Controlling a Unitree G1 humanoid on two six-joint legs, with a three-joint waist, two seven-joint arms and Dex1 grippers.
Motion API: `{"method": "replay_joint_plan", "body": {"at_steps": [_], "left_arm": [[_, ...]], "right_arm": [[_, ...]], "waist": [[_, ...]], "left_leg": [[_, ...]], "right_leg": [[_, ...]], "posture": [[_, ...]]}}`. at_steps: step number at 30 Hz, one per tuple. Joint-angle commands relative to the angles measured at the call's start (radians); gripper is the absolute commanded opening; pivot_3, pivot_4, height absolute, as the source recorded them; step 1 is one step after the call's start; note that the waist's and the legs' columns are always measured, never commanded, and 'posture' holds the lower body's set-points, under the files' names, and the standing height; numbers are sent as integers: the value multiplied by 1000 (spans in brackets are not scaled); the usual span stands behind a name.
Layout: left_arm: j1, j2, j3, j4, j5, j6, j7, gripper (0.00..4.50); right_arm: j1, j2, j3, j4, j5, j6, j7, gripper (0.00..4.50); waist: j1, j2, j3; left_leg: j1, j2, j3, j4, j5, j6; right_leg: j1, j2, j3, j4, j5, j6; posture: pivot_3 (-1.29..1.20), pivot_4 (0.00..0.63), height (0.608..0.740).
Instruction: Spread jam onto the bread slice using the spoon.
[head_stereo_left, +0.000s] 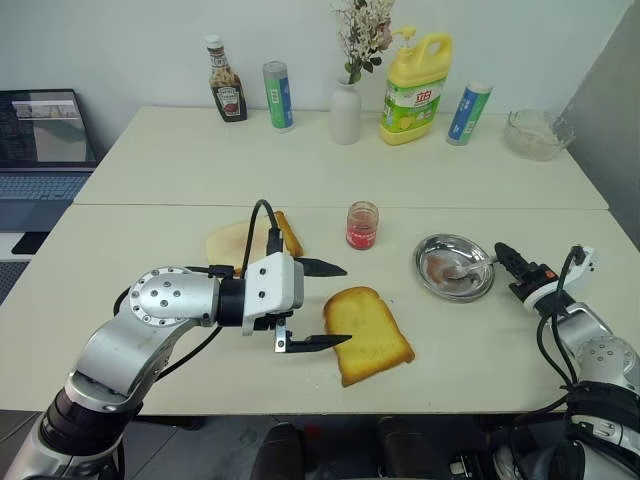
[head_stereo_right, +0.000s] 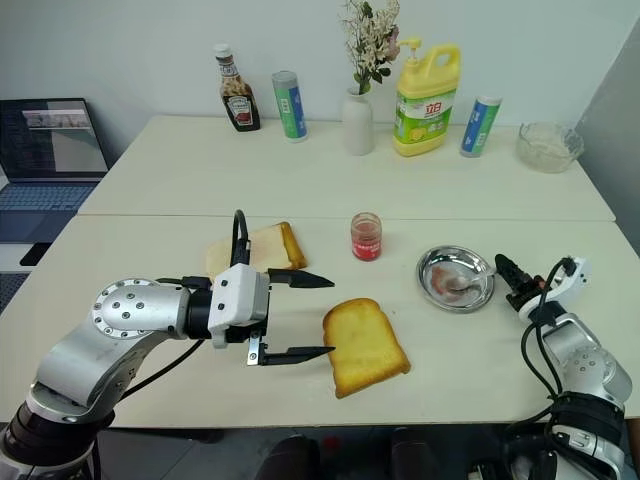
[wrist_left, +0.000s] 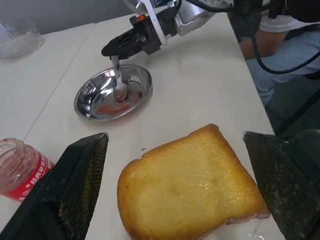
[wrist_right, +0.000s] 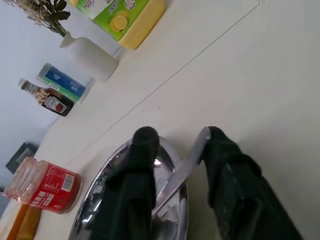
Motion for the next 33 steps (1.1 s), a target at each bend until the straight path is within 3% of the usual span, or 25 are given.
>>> {"method": "replay_joint_plan", "body": {"at_steps": [1,2,11,17,21,26,33], "left_arm": [[-7,1,0,-5,13,-30,-4,4500],[-6,1,1,-3,15,-32,-4,4500],[20,-16,37,30,12,-30,34,4500],[75,-32,160,63,3,24,154,4500],[135,-12,236,60,-34,60,162,4500],[93,-36,258,100,-23,62,210,4500],[109,-88,269,51,-60,101,286,4500]], "right_arm": [[-18,5,-30,-36,54,24,-12,232],[-17,6,-30,-39,59,24,-13,25],[-3,-8,-45,-203,148,76,-60,25],[36,-120,26,-511,156,133,-58,25],[-75,-186,134,-644,122,121,-63,25],[-268,-162,325,-590,-31,34,-29,25],[-497,-9,558,-326,-300,-211,57,25]], "waist": [[0,0,0],[0,0,0],[0,1,1],[0,5,3],[-14,6,4],[-19,6,4],[-19,5,4]], "left_leg": [[0,0,0,0,0,0],[0,0,0,0,0,0],[0,0,0,0,0,0],[-4,0,0,0,0,0],[-4,1,1,0,0,0],[-4,1,0,0,0,0],[-7,1,1,0,0,0]], "right_leg": [[0,0,0,0,0,0],[0,0,0,0,0,0],[0,0,0,0,0,0],[-4,0,0,1,0,1],[-5,0,1,1,-1,2],[-6,1,0,1,-1,2],[-10,0,1,1,2,-2]], "posture": [[0,150,740],[0,150,740],[0,150,740],[0,150,740],[0,150,740],[0,150,740],[0,150,740]]}}
